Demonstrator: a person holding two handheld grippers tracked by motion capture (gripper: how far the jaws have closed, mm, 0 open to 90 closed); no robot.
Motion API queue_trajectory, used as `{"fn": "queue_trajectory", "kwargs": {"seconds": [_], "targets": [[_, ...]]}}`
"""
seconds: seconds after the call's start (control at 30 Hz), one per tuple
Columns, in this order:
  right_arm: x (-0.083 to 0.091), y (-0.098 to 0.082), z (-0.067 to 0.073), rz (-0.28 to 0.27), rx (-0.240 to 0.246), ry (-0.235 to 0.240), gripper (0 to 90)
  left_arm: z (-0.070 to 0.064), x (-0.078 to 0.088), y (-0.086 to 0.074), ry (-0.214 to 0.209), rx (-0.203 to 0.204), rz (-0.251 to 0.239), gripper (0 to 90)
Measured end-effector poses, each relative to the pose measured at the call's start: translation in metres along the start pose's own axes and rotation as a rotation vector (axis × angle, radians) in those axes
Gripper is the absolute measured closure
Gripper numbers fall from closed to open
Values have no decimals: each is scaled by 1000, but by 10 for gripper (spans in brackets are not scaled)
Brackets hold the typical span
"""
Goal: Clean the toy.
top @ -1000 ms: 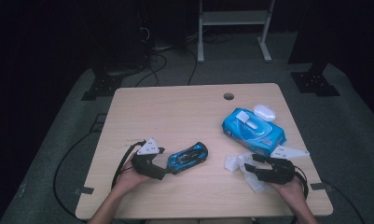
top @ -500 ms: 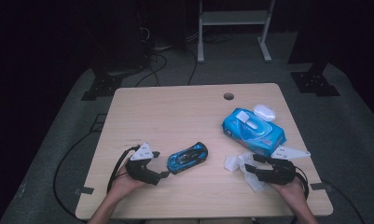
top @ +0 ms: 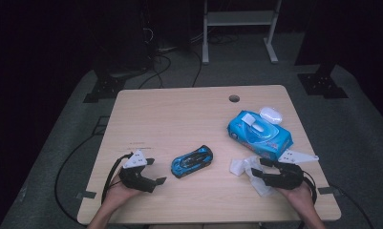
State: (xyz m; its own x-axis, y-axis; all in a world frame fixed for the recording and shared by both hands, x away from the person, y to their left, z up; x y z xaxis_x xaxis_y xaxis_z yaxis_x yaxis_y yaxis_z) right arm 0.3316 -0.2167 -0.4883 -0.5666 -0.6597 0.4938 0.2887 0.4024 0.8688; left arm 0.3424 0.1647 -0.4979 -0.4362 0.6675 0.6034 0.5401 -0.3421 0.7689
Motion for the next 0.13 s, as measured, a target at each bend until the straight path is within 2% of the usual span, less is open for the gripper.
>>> {"fn": "queue_trajectory", "kwargs": {"seconds": [0.13], "targets": [[2,0,-1,-9,-6,-1,406,4,4,1,9,17,-28,123]]}}
Point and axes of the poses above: each handheld gripper's, and its own axes: x roughly backward along the jaws, y roughly out of its top, z roughly to its left, the point moved 8 cm from there along -x, roughly forward along the jaws, and after that the axes turned 13 degrees about x, right-handed, at the moved point
